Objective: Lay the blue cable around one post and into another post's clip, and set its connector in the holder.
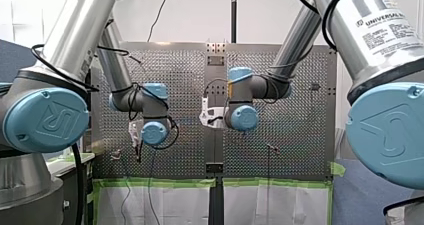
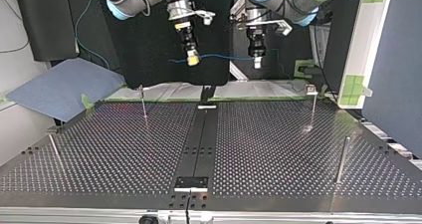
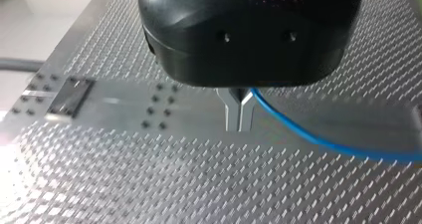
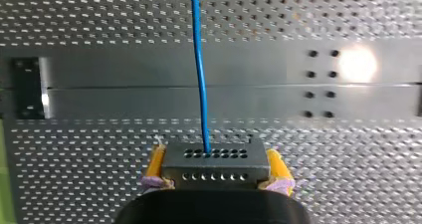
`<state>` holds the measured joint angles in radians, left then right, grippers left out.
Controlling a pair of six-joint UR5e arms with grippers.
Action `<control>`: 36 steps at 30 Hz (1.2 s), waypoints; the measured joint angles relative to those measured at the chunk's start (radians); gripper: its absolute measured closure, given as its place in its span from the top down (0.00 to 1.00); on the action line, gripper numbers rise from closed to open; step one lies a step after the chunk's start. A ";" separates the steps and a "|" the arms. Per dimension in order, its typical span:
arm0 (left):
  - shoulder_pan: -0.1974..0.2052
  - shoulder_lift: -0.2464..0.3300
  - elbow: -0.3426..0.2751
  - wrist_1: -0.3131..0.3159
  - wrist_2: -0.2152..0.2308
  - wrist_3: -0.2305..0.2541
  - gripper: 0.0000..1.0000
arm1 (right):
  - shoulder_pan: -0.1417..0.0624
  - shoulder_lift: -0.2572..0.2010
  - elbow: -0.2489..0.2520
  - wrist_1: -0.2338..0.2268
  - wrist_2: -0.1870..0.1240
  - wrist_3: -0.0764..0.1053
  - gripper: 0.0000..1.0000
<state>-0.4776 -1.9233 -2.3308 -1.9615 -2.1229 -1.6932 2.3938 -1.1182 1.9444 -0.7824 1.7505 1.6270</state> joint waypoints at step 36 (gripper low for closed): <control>0.291 0.335 0.053 -0.287 0.118 -0.094 0.00 | -0.015 -0.137 -0.205 0.103 -0.069 -0.027 0.00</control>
<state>-0.1864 -1.5878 -2.2775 -2.2490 -2.0045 -1.7872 2.3785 -1.2549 1.7393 -0.6798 1.6816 1.6004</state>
